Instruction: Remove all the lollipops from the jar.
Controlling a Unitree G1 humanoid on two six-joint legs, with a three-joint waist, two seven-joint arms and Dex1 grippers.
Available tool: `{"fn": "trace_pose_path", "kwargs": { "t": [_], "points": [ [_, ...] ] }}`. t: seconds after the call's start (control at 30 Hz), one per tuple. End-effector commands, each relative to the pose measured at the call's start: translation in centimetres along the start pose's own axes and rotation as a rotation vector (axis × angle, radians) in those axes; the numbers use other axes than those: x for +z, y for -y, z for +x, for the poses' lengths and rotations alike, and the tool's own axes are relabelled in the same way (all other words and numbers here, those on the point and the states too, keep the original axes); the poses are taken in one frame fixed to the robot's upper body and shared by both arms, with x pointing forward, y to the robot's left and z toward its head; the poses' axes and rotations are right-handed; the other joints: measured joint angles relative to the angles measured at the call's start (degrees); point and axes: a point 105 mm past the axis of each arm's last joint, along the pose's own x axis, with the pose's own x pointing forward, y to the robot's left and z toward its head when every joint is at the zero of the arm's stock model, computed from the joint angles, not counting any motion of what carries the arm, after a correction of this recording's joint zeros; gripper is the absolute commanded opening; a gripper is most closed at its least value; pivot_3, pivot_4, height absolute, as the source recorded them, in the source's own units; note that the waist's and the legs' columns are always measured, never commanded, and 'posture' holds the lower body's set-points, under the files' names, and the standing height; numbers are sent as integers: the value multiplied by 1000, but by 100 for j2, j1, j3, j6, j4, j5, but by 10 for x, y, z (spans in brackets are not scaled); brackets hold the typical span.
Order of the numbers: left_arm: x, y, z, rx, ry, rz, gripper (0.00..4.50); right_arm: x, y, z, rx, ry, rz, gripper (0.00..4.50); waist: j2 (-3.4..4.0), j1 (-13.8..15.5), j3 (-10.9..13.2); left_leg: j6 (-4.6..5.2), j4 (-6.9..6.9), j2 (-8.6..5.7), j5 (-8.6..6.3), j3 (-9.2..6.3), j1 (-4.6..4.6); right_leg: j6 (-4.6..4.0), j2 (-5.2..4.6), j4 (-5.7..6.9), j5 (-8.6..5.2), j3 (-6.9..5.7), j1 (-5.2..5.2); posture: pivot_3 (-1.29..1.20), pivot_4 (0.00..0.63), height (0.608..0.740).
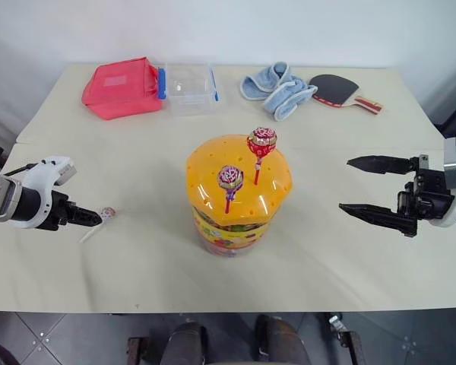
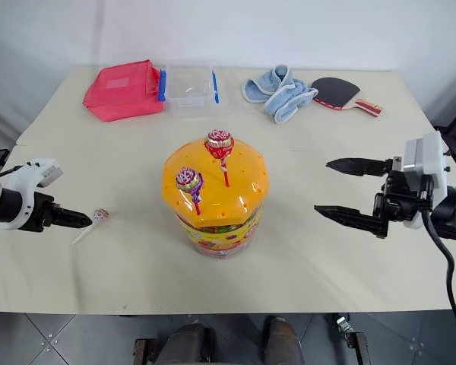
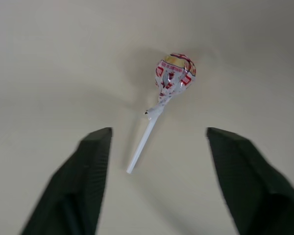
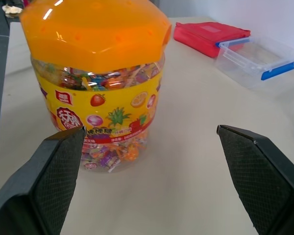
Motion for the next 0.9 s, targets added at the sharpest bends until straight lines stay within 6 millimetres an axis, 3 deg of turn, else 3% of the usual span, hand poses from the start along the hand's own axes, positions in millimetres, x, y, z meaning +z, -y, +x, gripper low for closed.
{"fn": "trace_pose_path", "kwargs": {
  "t": [0.03,0.13,0.23,0.37,0.47,0.7,0.9],
  "points": [
    [15,-1,-21,47,69,71,4456,13,3,-4,-17,17,-66,4500,0,-1,0,0,0,0,0,0,-1,0,0,0,0,0,-1,0,150,740],
    [33,4,-34,39,152,148,4456,17,5,-8,-28,11,-79,4500,-4,4,2,0,2,0,0,0,-2,0,0,1,0,0,-2,0,150,740],
    [71,48,-59,-167,387,381,4456,22,8,-14,-44,2,-104,4500,-4,28,3,0,2,-1,0,0,-3,0,0,0,0,0,-1,0,150,740],
    [91,112,-90,-520,712,725,4456,25,9,-16,-56,1,-115,4500,-4,19,2,0,8,-2,-1,3,-5,0,-3,0,0,1,0,0,150,740],
    [83,143,-104,-795,839,879,4456,26,8,-17,-64,-2,-120,4500,-4,-2,2,0,13,-1,0,6,-5,0,-2,5,0,0,-1,0,150,740],
    [53,178,-107,-1304,860,1108,4456,26,4,-24,-95,-17,-128,4500,-3,1,2,0,15,0,0,12,0,1,-1,7,1,1,0,0,150,740],
    [41,192,-100,-1486,769,1170,4456,27,2,-27,-124,-14,-132,4500,-4,11,2,2,19,-1,-1,7,0,5,-1,5,3,4,5,0,150,740]
  ]
}}
